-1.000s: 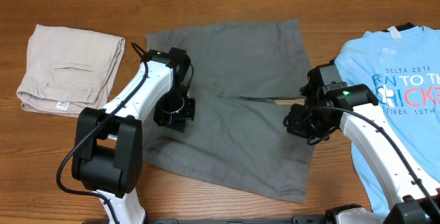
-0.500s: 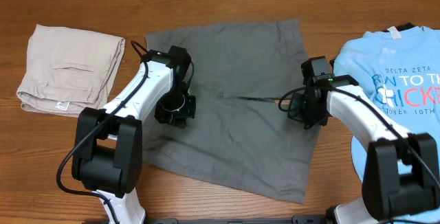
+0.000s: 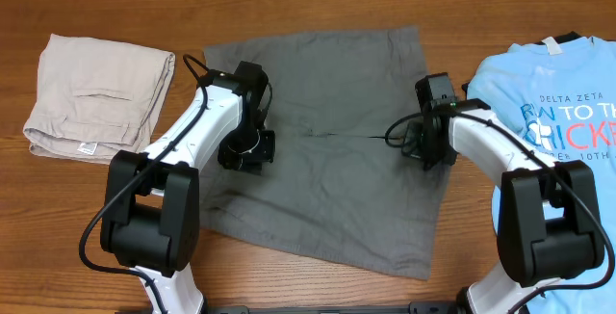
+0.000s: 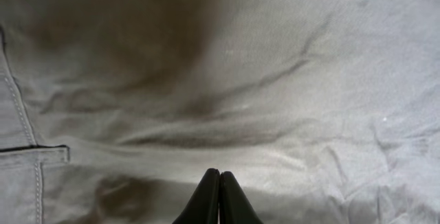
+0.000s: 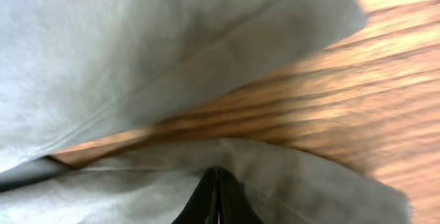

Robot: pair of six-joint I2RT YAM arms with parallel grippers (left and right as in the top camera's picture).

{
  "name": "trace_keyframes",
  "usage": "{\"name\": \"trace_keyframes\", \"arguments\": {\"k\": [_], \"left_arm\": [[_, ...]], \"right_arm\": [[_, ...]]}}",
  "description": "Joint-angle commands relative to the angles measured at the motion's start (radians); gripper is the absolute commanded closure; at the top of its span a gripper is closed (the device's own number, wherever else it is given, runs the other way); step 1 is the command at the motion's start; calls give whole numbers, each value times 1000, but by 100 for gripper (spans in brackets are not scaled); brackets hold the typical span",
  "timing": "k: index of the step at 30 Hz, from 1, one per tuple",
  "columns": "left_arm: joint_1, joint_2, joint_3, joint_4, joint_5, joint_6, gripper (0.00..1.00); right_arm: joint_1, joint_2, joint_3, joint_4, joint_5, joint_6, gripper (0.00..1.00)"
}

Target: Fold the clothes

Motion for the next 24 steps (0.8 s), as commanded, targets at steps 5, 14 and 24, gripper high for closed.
{"name": "trace_keyframes", "arguments": {"k": [5, 14, 24], "left_arm": [[50, -65, 287, -85, -49, 11, 96], [162, -116, 438, 10, -179, -72, 96], [198, 48, 438, 140, -182, -75, 96]], "right_arm": [[-3, -39, 351, -254, 35, -3, 89], [-3, -140, 593, -496, 36, -3, 11], [-3, -148, 591, -502, 36, -3, 0]]}}
